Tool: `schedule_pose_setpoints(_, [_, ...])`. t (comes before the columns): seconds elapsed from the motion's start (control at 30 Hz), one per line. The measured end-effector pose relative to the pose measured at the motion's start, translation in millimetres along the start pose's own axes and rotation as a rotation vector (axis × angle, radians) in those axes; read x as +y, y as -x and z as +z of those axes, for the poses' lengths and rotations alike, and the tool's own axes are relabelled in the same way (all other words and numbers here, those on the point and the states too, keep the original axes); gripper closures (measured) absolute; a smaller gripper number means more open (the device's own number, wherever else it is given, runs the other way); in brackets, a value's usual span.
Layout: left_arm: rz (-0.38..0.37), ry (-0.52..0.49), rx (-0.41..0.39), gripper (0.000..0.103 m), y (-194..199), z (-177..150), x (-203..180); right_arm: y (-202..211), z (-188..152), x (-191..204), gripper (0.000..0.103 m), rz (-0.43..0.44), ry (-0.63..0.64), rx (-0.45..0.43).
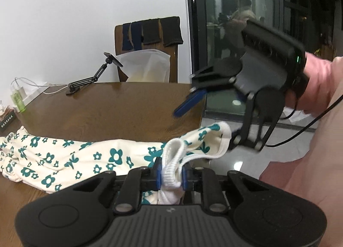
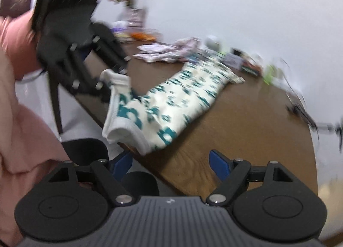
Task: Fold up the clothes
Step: 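Lift the held hem and fold it over the strip toward the collar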
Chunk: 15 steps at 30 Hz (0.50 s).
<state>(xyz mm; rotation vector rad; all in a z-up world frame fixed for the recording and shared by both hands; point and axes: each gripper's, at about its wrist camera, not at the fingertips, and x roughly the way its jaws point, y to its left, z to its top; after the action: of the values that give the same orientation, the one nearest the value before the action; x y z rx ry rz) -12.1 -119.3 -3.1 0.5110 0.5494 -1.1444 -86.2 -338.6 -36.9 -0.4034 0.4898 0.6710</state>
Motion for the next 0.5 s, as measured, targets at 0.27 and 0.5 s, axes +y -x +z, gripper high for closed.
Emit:
schedule_pose_setpoints(0.27, [-0.003,0.04,0.012,0.088,0,1,10,-39,22,29,0.038,0.037,0.375,0.04])
schedule_pose_setpoints(0.5, [-0.015,0.066,0.029,0.083,0,-2,19,-46,38,25,0.083,0.149,0.409,0.058])
